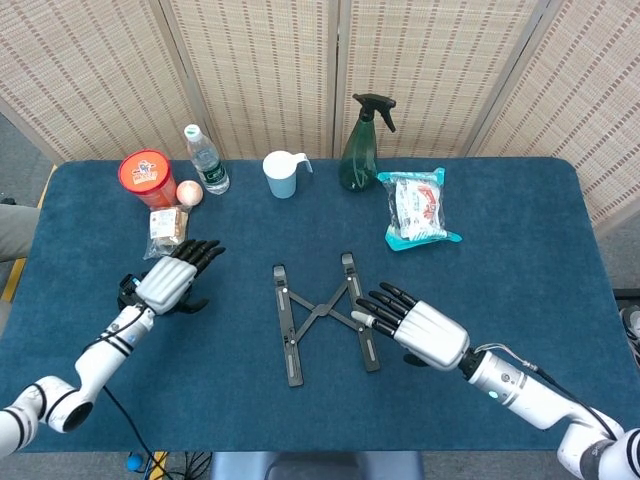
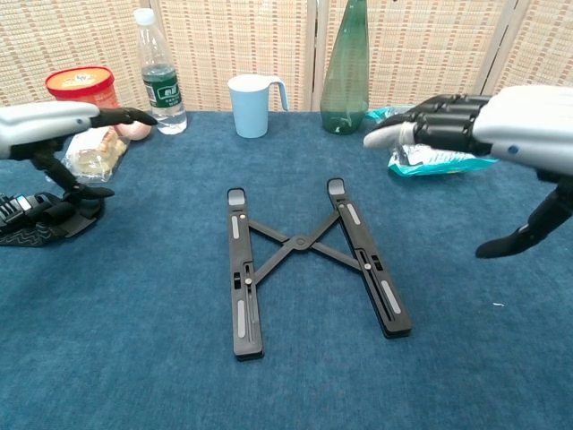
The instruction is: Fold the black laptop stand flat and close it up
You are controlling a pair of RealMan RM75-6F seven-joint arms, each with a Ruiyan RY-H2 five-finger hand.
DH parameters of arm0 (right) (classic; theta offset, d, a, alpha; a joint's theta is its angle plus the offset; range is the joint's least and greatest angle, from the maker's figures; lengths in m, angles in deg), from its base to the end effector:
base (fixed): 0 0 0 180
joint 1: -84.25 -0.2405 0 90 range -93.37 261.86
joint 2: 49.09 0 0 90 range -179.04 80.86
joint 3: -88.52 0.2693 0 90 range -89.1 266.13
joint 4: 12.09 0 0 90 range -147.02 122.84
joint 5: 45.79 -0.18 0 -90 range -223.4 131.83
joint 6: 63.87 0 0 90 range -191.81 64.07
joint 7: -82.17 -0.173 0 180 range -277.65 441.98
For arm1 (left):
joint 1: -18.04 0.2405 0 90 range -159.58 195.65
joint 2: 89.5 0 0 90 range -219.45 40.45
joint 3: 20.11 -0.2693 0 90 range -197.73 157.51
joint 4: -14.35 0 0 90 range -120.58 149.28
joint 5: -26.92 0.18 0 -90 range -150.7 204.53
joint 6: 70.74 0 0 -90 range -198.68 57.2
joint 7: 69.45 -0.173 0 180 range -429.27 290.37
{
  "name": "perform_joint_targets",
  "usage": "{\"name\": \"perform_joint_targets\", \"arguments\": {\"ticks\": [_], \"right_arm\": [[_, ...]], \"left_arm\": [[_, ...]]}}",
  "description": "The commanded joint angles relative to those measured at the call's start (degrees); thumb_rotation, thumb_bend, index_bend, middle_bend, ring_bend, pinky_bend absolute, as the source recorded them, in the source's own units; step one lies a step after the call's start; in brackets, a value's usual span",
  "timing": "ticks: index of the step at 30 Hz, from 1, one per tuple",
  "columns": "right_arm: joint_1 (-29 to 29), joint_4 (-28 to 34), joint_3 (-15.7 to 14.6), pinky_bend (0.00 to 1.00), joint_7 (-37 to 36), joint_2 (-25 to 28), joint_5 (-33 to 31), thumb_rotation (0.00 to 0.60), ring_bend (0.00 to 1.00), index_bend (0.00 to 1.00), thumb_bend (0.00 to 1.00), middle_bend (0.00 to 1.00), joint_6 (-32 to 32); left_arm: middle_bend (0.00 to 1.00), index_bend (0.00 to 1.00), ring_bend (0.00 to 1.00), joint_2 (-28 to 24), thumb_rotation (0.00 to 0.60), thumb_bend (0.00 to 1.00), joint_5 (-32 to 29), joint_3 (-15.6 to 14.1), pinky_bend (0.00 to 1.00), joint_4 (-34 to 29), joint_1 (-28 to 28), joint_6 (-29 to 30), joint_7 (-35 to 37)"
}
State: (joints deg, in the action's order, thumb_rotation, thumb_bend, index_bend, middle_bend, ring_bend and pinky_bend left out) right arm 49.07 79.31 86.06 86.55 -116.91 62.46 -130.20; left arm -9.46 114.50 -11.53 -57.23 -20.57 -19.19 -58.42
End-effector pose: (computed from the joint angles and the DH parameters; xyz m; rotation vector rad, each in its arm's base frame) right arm -0.1597 -0.2835 0.0856 2.2729 -0.4168 1.0500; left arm -0.2061 0.3876 0.0597 -1.9287 -0.9236 -0.9743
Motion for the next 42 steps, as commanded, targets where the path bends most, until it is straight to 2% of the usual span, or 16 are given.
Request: {"name": "perform_joint_targets", "arguments": {"ticks": [1, 11, 17, 22, 37, 42], "right_arm": [[1.29, -3.02, 0.0, 0.0, 3.93, -3.84, 0.9, 0.6, 0.0, 0.0, 0.0, 0.0, -1.14], [2.1, -8.8, 0.96, 0.0, 9.72, -9.4, -1.74, 0.6, 0.0, 0.0, 0.0, 0.0, -0.43], [0.96, -11.95, 1.91, 0.0, 8.65, -11.27, -3.51, 0.6, 0.0, 0.0, 0.0, 0.0, 0.8], [1.19, -15.36, 1.89, 0.0, 10.92, -13.93, -3.35, 0.6, 0.0, 0.0, 0.0, 0.0, -0.35], [0.78, -23.35, 0.36, 0.0, 13.81, -22.75, -2.67, 0.6, 0.0, 0.0, 0.0, 0.0, -0.83], [0.65, -25.78, -0.35, 0.0, 13.27, -24.14, -2.42, 0.6, 0.0, 0.0, 0.0, 0.0, -1.14]], "left_arm": [[0.01, 0.0, 0.0, 2.63, 0.6, 0.23, -0.42, -0.14, 0.0, 2.71, -2.2, -1.71, 1.76], [0.01, 0.0, 0.0, 9.49, 0.6, 0.23, -1.19, -0.9, 0.0, 10.01, -6.75, -5.05, 5.01], [0.01, 0.0, 0.0, 12.74, 0.6, 0.23, -1.91, -0.99, 0.0, 13.1, -8.66, -6.09, 6.94], [0.01, 0.0, 0.0, 14.85, 0.6, 0.23, -2.32, -1.41, 0.0, 15.23, -9.79, -6.78, 7.76], [0.0, 0.0, 0.0, 17.71, 0.6, 0.23, -3.73, -2.26, 0.0, 18.15, -11.14, -7.59, 9.27], [0.0, 0.0, 0.0, 17.93, 0.6, 0.23, -4.14, -2.23, 0.0, 18.24, -11.18, -7.23, 9.88]]}}
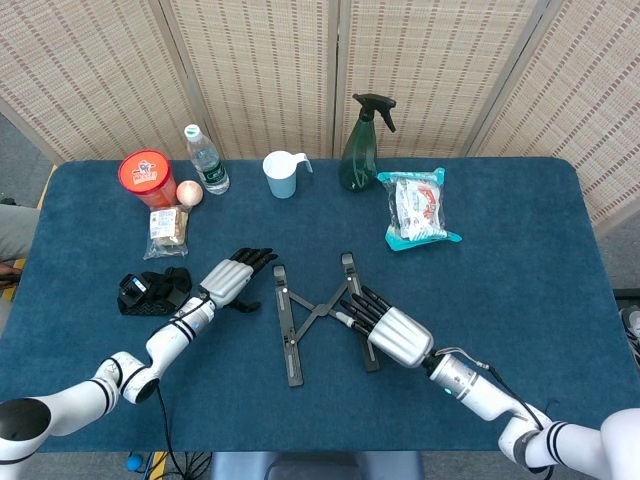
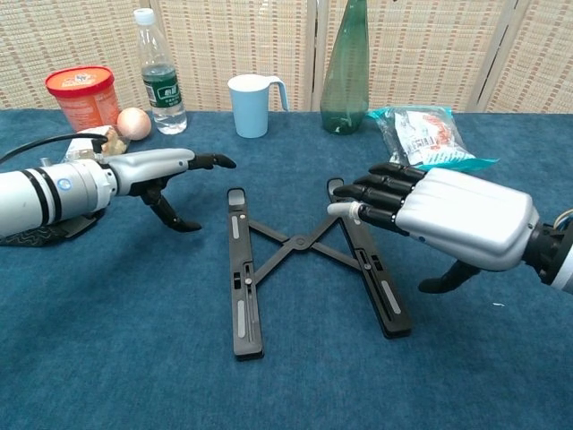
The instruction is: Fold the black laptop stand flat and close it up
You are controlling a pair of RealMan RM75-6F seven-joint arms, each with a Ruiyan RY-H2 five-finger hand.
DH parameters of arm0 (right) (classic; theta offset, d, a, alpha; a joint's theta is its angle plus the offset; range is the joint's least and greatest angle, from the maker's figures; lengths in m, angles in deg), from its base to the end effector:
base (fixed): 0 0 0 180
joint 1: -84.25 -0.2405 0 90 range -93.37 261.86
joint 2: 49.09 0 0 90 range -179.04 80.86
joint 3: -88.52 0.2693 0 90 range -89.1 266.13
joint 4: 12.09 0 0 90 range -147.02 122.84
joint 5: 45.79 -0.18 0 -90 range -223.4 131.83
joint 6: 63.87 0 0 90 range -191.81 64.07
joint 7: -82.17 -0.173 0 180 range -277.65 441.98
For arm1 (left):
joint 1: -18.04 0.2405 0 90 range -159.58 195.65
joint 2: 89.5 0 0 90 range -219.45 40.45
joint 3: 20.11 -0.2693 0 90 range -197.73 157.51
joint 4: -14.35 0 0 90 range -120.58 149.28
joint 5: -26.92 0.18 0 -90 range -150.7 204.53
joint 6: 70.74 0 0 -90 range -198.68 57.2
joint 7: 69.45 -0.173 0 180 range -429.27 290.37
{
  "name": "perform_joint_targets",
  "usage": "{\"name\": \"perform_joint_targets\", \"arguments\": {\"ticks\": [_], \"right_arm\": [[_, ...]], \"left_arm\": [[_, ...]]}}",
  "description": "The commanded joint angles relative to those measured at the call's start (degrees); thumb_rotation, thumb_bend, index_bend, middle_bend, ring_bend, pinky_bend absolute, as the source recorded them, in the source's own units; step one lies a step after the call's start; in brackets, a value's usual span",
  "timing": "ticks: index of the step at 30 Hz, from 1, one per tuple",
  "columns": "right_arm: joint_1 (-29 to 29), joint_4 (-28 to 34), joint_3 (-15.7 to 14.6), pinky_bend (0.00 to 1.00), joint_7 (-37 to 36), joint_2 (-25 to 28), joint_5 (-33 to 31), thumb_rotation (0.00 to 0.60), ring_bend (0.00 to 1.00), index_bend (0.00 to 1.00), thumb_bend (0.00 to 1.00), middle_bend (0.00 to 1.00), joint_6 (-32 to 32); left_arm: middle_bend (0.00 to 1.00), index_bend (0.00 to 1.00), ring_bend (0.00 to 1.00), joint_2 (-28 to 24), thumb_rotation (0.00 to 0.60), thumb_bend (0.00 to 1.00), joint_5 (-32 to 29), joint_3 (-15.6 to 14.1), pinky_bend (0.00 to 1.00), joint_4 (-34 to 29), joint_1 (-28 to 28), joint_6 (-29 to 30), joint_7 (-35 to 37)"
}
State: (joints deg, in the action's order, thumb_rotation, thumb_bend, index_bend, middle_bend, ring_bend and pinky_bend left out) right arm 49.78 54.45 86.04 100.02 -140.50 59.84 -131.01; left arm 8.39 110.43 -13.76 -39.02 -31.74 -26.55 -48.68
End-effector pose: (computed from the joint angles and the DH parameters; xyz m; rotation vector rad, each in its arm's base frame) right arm -0.1847 -0.3000 -0.0178 2.2189 -0.1631 0.9074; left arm -0.1648 0.4197 -0.0419 -1.9947 -1.1082 -0.9817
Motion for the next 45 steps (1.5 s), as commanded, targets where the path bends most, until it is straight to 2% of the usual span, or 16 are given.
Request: {"name": "perform_joint_targets", "arguments": {"ticks": [1, 17, 45], "right_arm": [[-0.04, -1.61, -0.44, 0.0, -0.31, -0.91, 0.28, 0.6, 0.0, 0.0, 0.0, 0.0, -0.6], [-0.14, -10.16, -1.2, 0.0, -2.15, -6.91, 1.38, 0.6, 0.0, 0.0, 0.0, 0.0, -4.91], [-1.05, -12.5, -1.33, 0.0, -2.67, -9.36, 0.14, 0.6, 0.0, 0.0, 0.0, 0.0, -6.04]], "left_arm": [[0.0, 0.0, 0.0, 0.17, 0.6, 0.23, -0.1, -0.02, 0.0, 0.14, -0.05, 0.23, 0.26], [0.0, 0.0, 0.0, 1.68, 0.6, 0.23, -0.99, -0.57, 0.0, 2.13, -0.28, -0.37, 2.21], [0.0, 0.0, 0.0, 5.97, 0.6, 0.23, -0.47, -0.99, 0.0, 6.7, -1.79, -1.14, 7.4]]}}
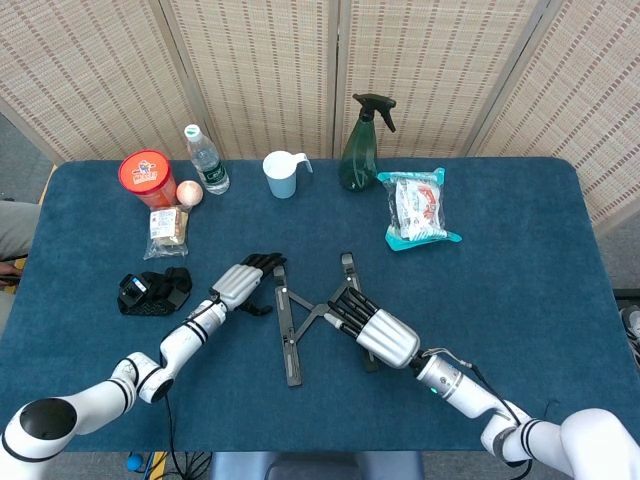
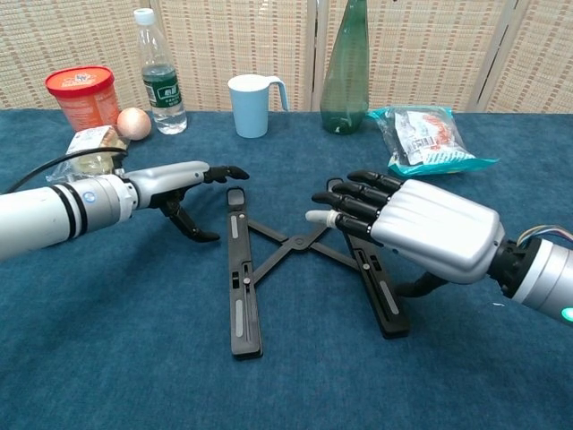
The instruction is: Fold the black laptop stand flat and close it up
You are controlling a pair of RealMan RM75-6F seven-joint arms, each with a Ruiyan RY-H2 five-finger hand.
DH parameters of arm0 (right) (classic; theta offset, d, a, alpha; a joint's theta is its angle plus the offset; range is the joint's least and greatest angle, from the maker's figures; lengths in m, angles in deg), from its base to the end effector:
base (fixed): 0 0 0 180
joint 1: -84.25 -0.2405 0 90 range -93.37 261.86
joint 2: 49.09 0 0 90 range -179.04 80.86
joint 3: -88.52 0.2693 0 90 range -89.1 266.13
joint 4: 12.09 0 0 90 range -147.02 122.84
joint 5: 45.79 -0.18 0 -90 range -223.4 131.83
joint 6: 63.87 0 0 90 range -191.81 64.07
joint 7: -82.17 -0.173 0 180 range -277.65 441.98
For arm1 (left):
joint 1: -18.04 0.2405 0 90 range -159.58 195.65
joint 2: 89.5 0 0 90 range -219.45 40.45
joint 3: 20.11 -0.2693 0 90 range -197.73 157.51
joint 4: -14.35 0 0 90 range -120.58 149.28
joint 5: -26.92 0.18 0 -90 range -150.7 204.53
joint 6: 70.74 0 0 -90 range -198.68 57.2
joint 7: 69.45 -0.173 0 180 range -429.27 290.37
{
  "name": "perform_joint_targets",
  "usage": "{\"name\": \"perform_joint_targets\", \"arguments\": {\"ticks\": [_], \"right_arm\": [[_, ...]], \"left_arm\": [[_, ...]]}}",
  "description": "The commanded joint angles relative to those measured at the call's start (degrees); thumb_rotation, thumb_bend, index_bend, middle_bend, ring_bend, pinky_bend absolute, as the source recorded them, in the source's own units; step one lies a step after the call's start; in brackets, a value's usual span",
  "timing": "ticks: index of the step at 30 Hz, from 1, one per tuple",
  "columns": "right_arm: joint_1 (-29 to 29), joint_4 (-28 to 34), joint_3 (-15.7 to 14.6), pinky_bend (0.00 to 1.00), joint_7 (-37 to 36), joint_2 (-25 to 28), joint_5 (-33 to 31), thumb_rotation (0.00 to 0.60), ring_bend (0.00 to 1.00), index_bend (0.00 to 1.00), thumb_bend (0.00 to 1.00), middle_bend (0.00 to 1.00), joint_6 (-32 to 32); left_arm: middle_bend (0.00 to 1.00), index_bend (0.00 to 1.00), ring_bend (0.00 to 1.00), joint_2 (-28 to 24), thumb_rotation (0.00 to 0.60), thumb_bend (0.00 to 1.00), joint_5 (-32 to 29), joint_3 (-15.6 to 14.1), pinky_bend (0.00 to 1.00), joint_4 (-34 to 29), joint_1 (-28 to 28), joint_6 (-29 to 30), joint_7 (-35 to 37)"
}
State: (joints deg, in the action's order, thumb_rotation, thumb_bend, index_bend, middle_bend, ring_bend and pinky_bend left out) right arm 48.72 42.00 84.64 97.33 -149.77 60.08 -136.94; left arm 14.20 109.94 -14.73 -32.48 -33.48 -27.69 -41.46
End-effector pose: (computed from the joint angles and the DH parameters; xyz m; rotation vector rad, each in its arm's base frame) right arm -0.1765 -0.3035 -0.0472 2.1736 -0.1080 0.9867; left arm -0.1591 0.4199 -0.0714 -1.9675 -1.2363 -1.0096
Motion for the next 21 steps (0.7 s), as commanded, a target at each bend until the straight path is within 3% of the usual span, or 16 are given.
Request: {"name": "perform_joint_targets", "arguments": {"ticks": [1, 21], "right_arm": [[0.01, -0.02, 0.08, 0.0, -0.01, -0.13, -0.18, 0.6, 0.0, 0.0, 0.0, 0.0, -0.14], [-0.38, -0.3, 0.15, 0.0, 0.7, -1.46, -0.39, 0.6, 0.0, 0.0, 0.0, 0.0, -1.12]], "left_arm": [[0.0, 0.0, 0.0, 0.26, 0.6, 0.23, 0.03, -0.03, 0.0, 0.24, -0.09, -0.02, 0.28], [0.0, 0.0, 0.0, 1.46, 0.6, 0.23, -0.26, 0.34, 0.0, 0.79, -0.6, 0.02, 1.49]]}}
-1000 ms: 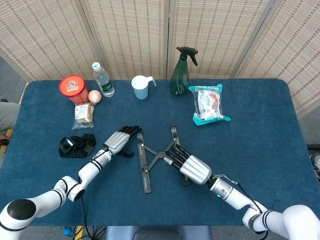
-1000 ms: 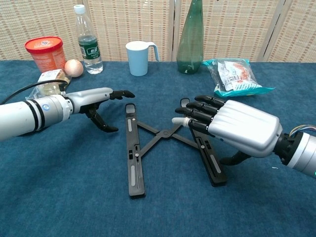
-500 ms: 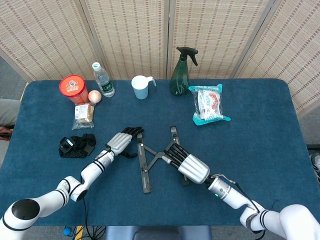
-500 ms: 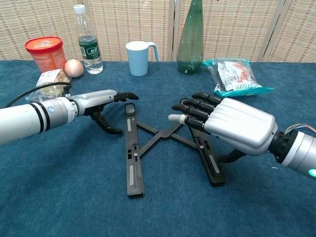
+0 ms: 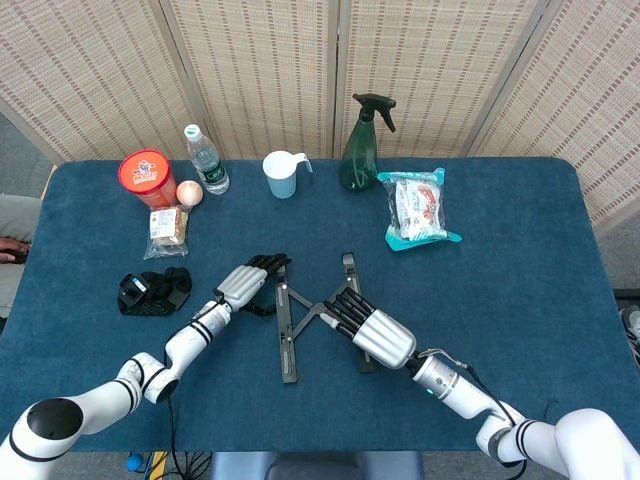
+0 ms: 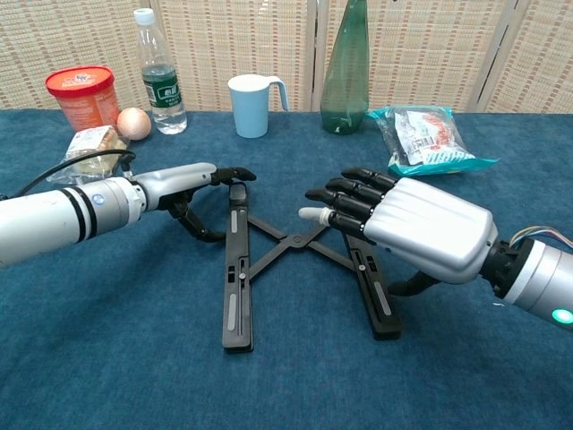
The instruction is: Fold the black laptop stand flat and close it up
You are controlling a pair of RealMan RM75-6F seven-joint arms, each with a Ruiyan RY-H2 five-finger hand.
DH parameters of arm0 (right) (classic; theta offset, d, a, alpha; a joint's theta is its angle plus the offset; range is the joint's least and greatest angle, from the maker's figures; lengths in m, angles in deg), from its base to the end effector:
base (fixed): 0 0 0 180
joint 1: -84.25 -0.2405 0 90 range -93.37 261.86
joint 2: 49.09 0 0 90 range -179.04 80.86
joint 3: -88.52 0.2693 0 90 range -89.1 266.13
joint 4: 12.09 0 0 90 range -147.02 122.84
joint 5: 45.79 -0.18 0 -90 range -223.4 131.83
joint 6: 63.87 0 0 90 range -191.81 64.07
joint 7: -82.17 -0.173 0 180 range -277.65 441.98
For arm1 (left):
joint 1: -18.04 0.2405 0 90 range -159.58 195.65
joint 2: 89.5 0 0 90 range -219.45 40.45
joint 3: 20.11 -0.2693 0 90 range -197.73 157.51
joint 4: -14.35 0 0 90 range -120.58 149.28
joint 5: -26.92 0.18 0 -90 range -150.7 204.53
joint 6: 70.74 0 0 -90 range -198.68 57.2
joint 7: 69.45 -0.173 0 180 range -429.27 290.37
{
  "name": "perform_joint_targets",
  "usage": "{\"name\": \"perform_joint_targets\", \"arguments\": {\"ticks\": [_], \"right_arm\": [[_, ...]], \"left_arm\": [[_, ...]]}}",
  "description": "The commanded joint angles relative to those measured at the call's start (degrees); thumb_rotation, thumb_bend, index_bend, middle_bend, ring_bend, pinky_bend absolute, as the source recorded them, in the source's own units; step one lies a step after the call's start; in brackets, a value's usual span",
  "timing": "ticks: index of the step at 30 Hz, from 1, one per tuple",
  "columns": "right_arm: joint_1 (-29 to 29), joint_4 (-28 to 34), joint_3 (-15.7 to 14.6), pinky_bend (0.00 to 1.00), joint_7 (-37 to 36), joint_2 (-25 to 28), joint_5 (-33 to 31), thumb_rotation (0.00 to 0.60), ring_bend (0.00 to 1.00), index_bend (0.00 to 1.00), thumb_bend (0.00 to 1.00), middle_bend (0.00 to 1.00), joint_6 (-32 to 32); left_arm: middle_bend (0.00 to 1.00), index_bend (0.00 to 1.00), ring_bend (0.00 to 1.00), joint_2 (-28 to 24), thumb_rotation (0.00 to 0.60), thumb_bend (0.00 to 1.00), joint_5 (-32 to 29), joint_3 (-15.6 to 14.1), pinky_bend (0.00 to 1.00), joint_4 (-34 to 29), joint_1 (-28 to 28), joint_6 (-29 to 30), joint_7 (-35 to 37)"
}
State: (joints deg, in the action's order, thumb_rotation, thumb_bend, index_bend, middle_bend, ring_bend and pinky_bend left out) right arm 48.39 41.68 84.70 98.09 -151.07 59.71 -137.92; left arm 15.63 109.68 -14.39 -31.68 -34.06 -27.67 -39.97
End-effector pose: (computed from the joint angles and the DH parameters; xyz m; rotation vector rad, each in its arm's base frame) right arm -0.1692 -0.3024 -0.0511 2.1574 -0.0989 1.0141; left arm -0.1520 0.4192 -0.0787 -1.9583 -1.2720 -1.0369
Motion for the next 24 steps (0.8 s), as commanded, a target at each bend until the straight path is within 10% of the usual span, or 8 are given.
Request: {"name": "perform_joint_targets", "arguments": {"ticks": [1, 24], "right_arm": [[-0.13, -0.07, 0.21, 0.0, 0.01, -0.29, -0.01, 0.6, 0.0, 0.0, 0.0, 0.0, -0.3], [-2.87, -2.15, 2.53, 0.0, 0.39, -5.35, -0.42, 0.6, 0.0, 0.0, 0.0, 0.0, -1.06]], "left_arm": [[0.0, 0.0, 0.0, 0.04, 0.6, 0.23, 0.03, -0.02, 0.0, -0.05, -0.04, 0.0, -0.01], [0.0, 0.0, 0.0, -0.29, 0.6, 0.23, -0.19, 0.14, 0.0, -1.79, -0.21, 0.16, -0.61]]}}
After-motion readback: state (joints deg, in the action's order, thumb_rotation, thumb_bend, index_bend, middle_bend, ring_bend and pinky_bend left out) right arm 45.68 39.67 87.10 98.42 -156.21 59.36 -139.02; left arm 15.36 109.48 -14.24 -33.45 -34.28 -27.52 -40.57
